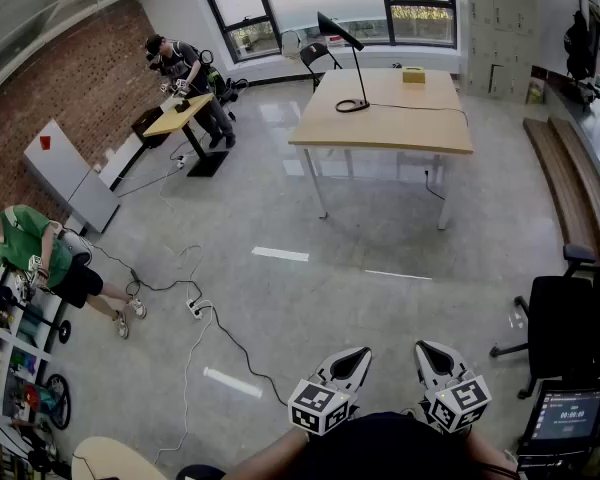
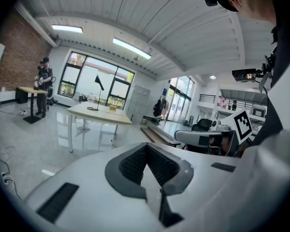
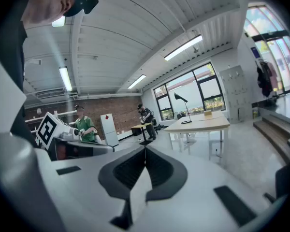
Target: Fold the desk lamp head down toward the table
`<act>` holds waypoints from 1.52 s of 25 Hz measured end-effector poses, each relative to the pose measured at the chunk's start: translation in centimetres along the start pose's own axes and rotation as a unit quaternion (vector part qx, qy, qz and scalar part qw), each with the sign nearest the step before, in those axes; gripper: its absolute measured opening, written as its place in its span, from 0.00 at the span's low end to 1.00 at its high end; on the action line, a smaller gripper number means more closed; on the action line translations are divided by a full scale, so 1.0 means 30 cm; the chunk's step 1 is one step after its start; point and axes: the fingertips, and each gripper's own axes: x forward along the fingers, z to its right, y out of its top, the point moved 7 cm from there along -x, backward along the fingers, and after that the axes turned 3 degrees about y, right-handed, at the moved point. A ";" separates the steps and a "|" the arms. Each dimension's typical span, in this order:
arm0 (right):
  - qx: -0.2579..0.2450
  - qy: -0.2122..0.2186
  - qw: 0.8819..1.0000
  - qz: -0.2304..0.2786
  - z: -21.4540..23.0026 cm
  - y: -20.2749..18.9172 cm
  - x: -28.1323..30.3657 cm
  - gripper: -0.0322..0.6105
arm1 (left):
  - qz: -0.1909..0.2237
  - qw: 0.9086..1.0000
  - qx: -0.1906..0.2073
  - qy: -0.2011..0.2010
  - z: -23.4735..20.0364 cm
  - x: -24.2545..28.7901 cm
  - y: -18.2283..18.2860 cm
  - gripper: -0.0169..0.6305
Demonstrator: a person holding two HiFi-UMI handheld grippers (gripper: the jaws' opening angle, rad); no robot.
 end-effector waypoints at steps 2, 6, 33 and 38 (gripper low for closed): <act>-0.004 0.001 1.000 0.001 -0.003 0.009 -0.001 0.06 | 0.003 1.000 0.003 0.001 0.000 -0.005 0.009 0.03; -0.020 0.003 1.000 0.010 -0.004 0.054 0.003 0.06 | 0.016 1.000 0.013 0.001 0.000 -0.006 0.053 0.03; 0.000 0.000 1.000 0.031 0.160 0.029 -0.119 0.06 | 0.004 1.000 0.011 0.005 0.145 0.144 0.014 0.03; 0.015 -0.017 1.000 0.021 0.191 -0.035 -0.190 0.06 | -0.005 1.000 0.015 -0.011 0.220 0.165 -0.041 0.03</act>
